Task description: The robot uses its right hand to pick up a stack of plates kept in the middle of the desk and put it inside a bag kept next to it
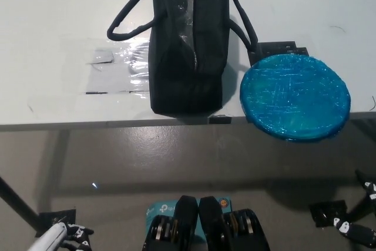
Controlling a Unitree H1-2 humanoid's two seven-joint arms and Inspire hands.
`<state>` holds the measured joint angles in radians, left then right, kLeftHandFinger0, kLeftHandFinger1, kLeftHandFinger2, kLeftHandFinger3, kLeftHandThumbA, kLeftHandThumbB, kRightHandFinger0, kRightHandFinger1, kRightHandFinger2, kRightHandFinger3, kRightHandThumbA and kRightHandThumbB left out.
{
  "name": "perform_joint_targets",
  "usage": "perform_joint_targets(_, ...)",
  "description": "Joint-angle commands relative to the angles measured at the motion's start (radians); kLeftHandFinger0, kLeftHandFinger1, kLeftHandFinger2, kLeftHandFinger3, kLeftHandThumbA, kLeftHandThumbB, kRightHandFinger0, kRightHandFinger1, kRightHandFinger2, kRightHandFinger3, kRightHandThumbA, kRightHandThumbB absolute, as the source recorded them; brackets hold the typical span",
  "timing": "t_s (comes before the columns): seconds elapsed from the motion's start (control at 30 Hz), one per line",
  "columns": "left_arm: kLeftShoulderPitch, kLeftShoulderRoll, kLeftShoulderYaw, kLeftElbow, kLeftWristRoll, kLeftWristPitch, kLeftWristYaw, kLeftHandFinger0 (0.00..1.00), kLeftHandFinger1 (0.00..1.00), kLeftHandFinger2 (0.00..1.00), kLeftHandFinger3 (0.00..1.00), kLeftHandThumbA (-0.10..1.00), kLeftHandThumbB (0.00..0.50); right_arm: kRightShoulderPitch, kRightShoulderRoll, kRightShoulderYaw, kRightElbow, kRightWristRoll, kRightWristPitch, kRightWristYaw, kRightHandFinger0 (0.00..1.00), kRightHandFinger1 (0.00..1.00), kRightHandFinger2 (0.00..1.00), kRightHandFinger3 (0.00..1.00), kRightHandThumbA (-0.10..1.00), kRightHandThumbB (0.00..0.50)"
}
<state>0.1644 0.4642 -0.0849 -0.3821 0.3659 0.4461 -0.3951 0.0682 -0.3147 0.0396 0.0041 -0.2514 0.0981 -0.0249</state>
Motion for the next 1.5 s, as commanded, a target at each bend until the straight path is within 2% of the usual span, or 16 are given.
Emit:
perform_joint_targets(0.0,0.004,-0.008,0.033,-0.036,0.039,0.024,-0.042,0.72,0.73,0.79,0.87,-0.10,0.000,-0.004,-0.086,0.079,-0.226,-0.434,0.105,-0.036,1.00,1.00,1.00,1.00,0.66,0.500)
perform_joint_targets(0.1,-0.008,-0.003,0.029,-0.034,0.046,0.024,-0.049,0.72,0.73,0.78,0.86,-0.10,0.000,-0.025,-0.084,0.100,-0.294,-0.590,0.130,-0.043,1.00,1.00,1.00,1.00,0.61,0.500)
perform_joint_targets(0.2,-0.014,0.004,0.024,-0.034,0.045,0.024,-0.051,0.72,0.72,0.76,0.82,-0.10,0.000,-0.056,-0.079,0.115,-0.376,-0.728,0.130,-0.021,1.00,1.00,1.00,1.00,0.64,0.500)
perform_joint_targets(0.27,-0.015,0.007,0.026,-0.035,0.044,0.024,-0.056,0.71,0.72,0.76,0.82,-0.10,0.000,-0.063,-0.075,0.115,-0.410,-0.751,0.128,0.000,1.00,1.00,1.00,1.00,0.67,0.500)
perform_joint_targets(0.33,-0.016,0.000,0.036,-0.034,0.041,0.024,-0.068,0.71,0.73,0.78,0.86,-0.10,0.000,-0.080,-0.068,0.115,-0.467,-0.785,0.102,0.019,1.00,1.00,1.00,1.00,0.63,0.500)
perform_joint_targets(0.43,-0.015,0.003,0.038,-0.031,0.047,0.024,-0.070,0.73,0.73,0.79,0.87,-0.10,0.000,-0.104,-0.047,0.126,-0.552,-0.889,0.085,0.094,1.00,1.00,1.00,1.00,0.65,0.500)
perform_joint_targets(0.57,-0.015,-0.003,0.036,-0.036,0.052,0.024,-0.078,0.72,0.73,0.79,0.86,-0.10,0.000,-0.148,-0.040,0.167,-0.584,-0.928,0.045,0.165,1.00,1.00,1.00,1.00,0.68,0.500)
perform_joint_targets(0.67,-0.016,0.008,0.022,-0.039,0.058,0.024,-0.066,0.69,0.70,0.75,0.83,-0.10,0.001,-0.162,-0.031,0.196,-0.569,-0.923,0.040,0.176,1.00,1.00,1.00,1.00,0.62,0.500)
perform_joint_targets(0.87,-0.022,0.011,0.024,-0.039,0.061,0.024,-0.076,0.69,0.71,0.74,0.81,-0.10,0.000,-0.170,-0.011,0.259,-0.552,-0.979,0.023,0.200,1.00,1.00,1.00,1.00,0.61,0.500)
perform_joint_targets(0.97,-0.031,0.010,0.039,-0.036,0.061,0.024,-0.100,0.73,0.74,0.78,0.84,-0.10,0.000,-0.182,-0.012,0.273,-0.534,-1.011,0.031,0.211,1.00,1.00,1.00,1.00,0.63,0.500)
perform_joint_targets(1.07,-0.034,0.023,0.024,-0.031,0.059,0.024,-0.087,0.71,0.72,0.77,0.84,-0.10,0.000,-0.191,-0.010,0.283,-0.519,-1.031,0.039,0.209,1.00,1.00,1.00,1.00,0.61,0.500)
perform_joint_targets(1.13,-0.032,0.015,0.034,-0.027,0.047,0.024,-0.088,0.72,0.73,0.78,0.87,-0.10,0.000,-0.205,-0.018,0.298,-0.481,-1.069,0.038,0.200,1.00,1.00,1.00,1.00,0.65,0.500)
perform_joint_targets(1.27,-0.031,0.008,0.038,-0.037,0.057,0.024,-0.096,0.71,0.72,0.76,0.84,-0.10,0.000,-0.231,-0.038,0.314,-0.420,-1.071,0.032,0.186,1.00,1.00,1.00,1.00,0.63,0.500)
perform_joint_targets(1.33,-0.030,0.001,0.047,-0.040,0.063,0.024,-0.108,0.72,0.73,0.77,0.85,-0.10,0.000,-0.257,-0.053,0.321,-0.392,-1.087,0.028,0.198,1.00,1.00,1.00,1.00,0.69,0.500)
perform_joint_targets(1.4,-0.030,0.003,0.044,-0.039,0.060,0.024,-0.107,0.71,0.71,0.76,0.84,-0.10,0.000,-0.296,-0.066,0.331,-0.340,-1.123,0.032,0.198,1.00,1.00,1.00,1.00,0.71,0.500)
perform_joint_targets(1.47,-0.031,0.005,0.043,-0.039,0.062,0.024,-0.110,0.70,0.71,0.76,0.85,-0.10,0.000,-0.319,-0.071,0.337,-0.312,-1.150,0.042,0.206,1.00,1.00,1.00,1.00,0.69,0.500)
